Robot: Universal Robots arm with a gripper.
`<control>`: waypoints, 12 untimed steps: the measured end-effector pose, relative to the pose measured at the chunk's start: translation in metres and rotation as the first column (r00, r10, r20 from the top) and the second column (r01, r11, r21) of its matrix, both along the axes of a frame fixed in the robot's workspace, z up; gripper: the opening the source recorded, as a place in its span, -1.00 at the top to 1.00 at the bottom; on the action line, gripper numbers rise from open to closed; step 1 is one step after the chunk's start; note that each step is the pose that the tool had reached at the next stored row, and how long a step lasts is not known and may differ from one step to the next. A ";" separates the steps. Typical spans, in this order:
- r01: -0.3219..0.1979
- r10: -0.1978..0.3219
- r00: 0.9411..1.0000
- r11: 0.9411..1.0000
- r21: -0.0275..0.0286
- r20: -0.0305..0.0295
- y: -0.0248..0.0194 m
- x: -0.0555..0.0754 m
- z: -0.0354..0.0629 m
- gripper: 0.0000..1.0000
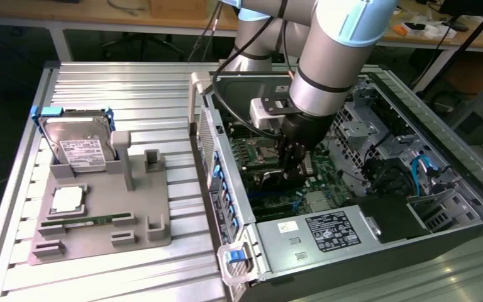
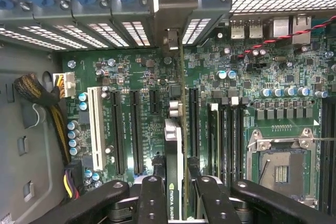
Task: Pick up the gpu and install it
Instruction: 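Insert the gpu into the slot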
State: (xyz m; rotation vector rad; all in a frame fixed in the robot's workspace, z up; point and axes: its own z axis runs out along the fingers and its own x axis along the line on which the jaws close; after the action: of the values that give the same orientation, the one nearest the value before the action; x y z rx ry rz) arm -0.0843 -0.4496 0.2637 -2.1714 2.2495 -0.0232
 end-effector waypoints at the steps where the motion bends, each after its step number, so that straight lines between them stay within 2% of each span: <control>1: 0.000 0.000 1.000 1.000 0.000 0.000 0.0000 0.000 -0.0004 0.47; 12: 0.000 0.000 1.000 1.000 0.000 0.000 -0.0003 -0.001 0.0025 0.47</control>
State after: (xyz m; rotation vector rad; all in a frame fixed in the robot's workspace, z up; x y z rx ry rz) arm -0.0853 -0.4498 0.2662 -2.1712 2.2496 -0.0233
